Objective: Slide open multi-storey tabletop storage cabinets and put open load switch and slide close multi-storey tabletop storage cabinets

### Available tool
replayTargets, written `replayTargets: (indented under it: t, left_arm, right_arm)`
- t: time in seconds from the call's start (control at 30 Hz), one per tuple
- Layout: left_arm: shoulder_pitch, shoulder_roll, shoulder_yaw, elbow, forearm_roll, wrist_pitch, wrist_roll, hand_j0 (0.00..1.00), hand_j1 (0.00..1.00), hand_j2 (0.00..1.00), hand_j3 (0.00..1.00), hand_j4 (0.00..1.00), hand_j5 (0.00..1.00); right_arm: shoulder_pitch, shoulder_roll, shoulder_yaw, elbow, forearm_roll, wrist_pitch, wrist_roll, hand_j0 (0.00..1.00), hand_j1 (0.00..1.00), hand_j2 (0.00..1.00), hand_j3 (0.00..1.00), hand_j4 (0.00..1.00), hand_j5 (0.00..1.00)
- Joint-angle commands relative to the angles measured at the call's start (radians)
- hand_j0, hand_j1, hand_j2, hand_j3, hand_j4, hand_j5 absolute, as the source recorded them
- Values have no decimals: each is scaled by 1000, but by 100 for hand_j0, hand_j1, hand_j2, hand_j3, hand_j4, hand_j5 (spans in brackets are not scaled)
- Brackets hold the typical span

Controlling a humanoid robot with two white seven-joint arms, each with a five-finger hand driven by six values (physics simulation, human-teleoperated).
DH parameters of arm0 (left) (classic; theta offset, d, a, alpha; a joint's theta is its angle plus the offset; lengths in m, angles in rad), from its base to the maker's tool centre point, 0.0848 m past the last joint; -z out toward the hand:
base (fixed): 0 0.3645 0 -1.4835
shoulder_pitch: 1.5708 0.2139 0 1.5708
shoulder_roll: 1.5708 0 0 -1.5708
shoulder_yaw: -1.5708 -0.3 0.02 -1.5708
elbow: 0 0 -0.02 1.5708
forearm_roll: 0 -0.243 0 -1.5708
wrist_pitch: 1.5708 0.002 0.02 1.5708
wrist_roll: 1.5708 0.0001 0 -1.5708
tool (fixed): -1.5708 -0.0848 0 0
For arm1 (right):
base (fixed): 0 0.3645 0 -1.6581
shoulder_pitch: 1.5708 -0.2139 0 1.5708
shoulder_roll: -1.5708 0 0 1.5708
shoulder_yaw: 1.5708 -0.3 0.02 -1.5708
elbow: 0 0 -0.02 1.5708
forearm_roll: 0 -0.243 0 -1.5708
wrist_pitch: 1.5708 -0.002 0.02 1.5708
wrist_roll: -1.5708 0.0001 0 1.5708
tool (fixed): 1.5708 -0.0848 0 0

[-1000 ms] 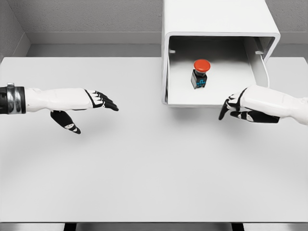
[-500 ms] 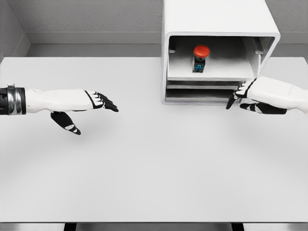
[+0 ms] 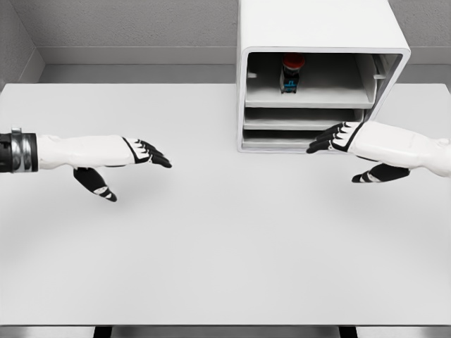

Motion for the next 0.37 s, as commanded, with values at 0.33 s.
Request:
replayTargets:
  t: [0.33]
  left_arm:
    - [15,4,1,22,3,3,0,100,100,100,100,100,100]
  right_arm:
    - [0,-3,4,-2,-7,3,0,100,100,100,100,100,100]
